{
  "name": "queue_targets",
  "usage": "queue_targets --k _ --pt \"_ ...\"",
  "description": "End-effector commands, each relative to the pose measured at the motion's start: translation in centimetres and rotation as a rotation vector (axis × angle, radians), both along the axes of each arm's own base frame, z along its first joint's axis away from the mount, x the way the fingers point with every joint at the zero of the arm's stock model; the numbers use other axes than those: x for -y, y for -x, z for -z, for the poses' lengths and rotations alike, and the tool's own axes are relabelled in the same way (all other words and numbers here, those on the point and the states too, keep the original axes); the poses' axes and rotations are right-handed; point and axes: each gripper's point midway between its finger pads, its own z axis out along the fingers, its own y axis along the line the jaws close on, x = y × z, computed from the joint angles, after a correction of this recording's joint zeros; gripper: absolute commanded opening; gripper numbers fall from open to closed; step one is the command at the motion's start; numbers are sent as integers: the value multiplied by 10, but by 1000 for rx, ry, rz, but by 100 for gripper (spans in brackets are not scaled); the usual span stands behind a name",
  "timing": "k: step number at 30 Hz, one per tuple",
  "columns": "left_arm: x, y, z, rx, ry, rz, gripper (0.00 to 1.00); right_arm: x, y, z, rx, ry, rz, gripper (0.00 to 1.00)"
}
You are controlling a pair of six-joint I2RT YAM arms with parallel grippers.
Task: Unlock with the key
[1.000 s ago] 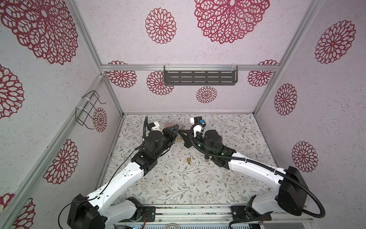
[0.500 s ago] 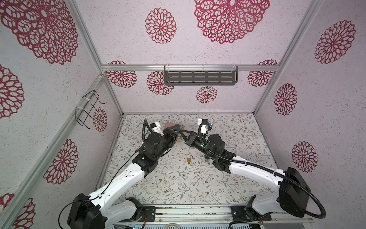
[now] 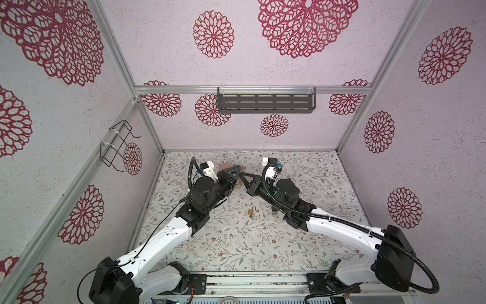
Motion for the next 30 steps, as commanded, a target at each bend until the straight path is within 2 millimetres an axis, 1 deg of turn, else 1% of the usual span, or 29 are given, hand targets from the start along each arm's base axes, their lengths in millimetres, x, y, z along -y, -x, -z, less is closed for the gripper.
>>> queue_targets --k 1,4,6,7,9,10,11,15,19,21,23,27,28,30 --pt "-9 5 -24 95 -32 -27 0 5 8 -24 132 91 6 0" --pt "-14 6 -28 125 -62 -49 0 6 11 -20 177 154 0 0" --pt "-18 6 -31 145 -87 -70 0 9 12 -21 203 194 7 9" --pt "-20 6 -32 155 -101 -81 0 11 12 -21 209 207 13 17" --pt "-24 5 -37 183 -133 -101 0 14 16 -24 225 205 12 25" --pt "-25 5 -39 196 -147 -110 0 16 18 -26 231 201 8 31" --pt "-26 5 -40 208 -158 -118 0 18 19 -29 238 196 9 33" --pt "-27 4 -40 224 -167 -122 0 21 23 -35 247 191 -8 38" --pt "-24 2 -38 224 -171 -115 0 15 15 -32 227 228 -35 43" --pt "-21 3 -40 233 -155 -103 0 12 11 -33 221 216 -57 42" --pt "-20 4 -41 235 -150 -93 0 10 5 -30 222 264 -47 41" --pt "-19 4 -42 234 -145 -85 0 3 -2 -22 254 346 -44 37" --pt "-18 5 -41 232 -144 -82 0 2 -2 -22 261 357 -46 35" --pt "-18 4 -42 232 -144 -82 0 -4 2 -24 291 371 -66 35"
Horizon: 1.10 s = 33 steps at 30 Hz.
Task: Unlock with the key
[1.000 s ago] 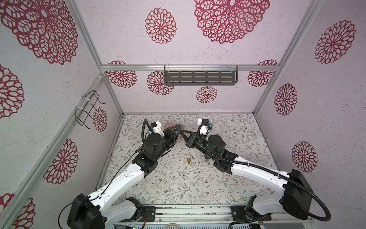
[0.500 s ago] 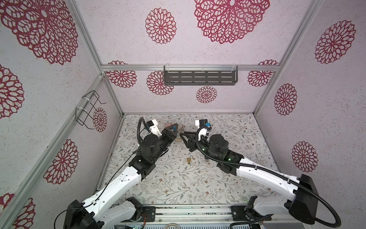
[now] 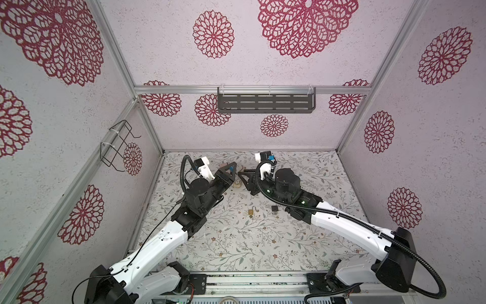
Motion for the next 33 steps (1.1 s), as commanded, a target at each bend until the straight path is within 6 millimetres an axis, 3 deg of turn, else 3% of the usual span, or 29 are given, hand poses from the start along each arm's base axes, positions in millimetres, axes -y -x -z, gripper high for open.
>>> queue_targets --k 1,8,15,18,33 --pt "0 0 -15 41 23 4 0 -9 8 -19 91 35 -41 35" --pt "2 -3 -14 40 22 6 0 -17 12 -14 128 112 -38 35" --pt "4 -3 -13 36 23 12 0 -18 20 -13 196 182 -29 46" --pt "4 -3 -14 39 28 16 0 -16 17 -15 206 182 -6 41" --pt "6 -1 -14 36 52 33 0 -9 3 -28 305 202 91 33"
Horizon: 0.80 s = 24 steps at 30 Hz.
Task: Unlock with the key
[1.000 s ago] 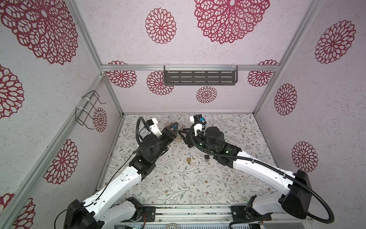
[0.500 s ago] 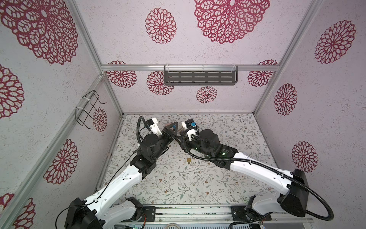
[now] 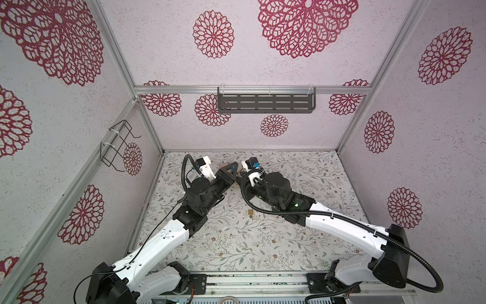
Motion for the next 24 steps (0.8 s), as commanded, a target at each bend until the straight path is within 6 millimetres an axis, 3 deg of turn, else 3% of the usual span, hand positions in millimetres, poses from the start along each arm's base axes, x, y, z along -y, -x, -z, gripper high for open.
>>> queue_targets --k 1,11,24 --pt "1 1 -15 37 38 8 0 1 -1 -35 94 -51 18 32" --pt "2 2 -16 38 45 19 0 -4 -4 -35 125 -23 26 23" --pt "2 2 -11 27 37 16 0 11 -1 -51 217 -63 67 21"
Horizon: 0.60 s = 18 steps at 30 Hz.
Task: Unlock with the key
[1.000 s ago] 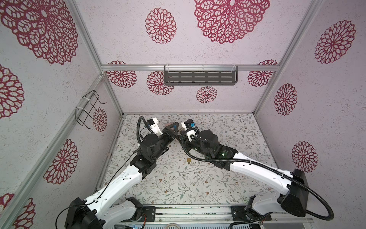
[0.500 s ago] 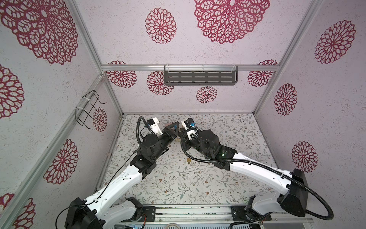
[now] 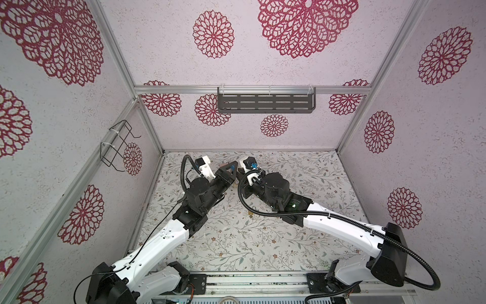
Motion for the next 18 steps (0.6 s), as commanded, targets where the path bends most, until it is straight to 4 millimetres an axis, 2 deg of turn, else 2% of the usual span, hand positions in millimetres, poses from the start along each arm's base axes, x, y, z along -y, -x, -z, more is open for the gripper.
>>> queue_targets --k 1,6,11,13,18 --pt "1 1 -6 20 13 9 0 13 4 -37 88 -74 31 17" --pt "2 2 -10 26 18 16 0 7 2 -24 57 -49 23 14" --pt "3 4 -13 29 37 30 0 6 1 -26 35 -60 5 5" --pt "2 5 -14 33 38 29 0 5 1 -27 -5 -85 -21 0" --pt "4 6 -16 52 76 43 0 4 6 -34 -108 -228 -54 0"
